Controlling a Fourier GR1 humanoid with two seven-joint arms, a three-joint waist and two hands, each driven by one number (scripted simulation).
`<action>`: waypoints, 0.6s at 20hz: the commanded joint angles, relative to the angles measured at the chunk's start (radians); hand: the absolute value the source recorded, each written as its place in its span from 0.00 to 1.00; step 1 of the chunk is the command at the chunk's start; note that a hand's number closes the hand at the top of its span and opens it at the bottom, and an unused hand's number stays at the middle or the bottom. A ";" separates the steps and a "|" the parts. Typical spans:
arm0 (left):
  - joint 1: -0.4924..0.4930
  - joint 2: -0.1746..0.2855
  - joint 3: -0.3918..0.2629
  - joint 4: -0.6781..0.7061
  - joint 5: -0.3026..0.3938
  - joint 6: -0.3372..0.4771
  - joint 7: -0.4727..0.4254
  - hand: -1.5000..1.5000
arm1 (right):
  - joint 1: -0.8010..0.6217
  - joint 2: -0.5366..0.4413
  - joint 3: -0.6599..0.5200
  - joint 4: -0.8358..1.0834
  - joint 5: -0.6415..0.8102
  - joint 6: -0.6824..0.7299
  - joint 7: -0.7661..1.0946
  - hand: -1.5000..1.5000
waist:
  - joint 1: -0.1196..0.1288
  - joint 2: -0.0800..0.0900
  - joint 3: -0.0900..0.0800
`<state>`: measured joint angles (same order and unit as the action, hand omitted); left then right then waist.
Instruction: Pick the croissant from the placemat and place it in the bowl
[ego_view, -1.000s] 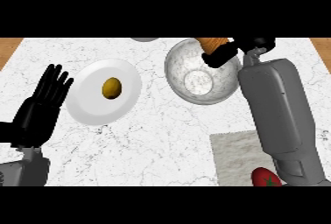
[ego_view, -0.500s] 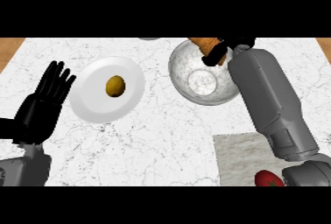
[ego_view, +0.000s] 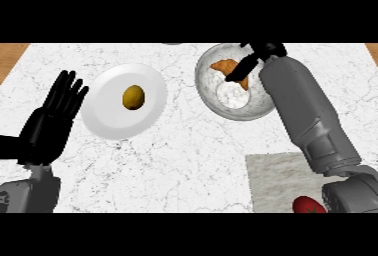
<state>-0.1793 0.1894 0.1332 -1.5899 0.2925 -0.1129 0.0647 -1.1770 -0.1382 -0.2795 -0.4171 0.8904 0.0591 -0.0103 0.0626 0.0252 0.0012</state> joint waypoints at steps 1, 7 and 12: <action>-0.003 -0.033 -0.024 -0.004 -0.022 0.029 -0.003 0.50 | -0.018 -0.002 -0.110 0.002 -0.111 -0.064 -0.118 0.00 | -0.002 0.002 0.001; -0.024 0.012 0.023 0.009 0.017 0.005 0.023 0.50 | -0.021 -0.070 -0.310 0.016 -0.311 -0.055 -0.175 0.00 | -0.014 -0.004 0.001; -0.014 0.000 0.016 0.019 -0.011 0.017 -0.006 0.50 | -0.018 -0.181 -0.354 0.051 -0.351 -0.046 -0.184 0.00 | -0.030 -0.011 0.000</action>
<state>-0.1876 0.1859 0.1426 -1.5740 0.2882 -0.1024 0.0623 -1.1932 -0.2452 -0.5853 -0.3853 0.5876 -0.0049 -0.1821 0.0438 0.0195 0.0013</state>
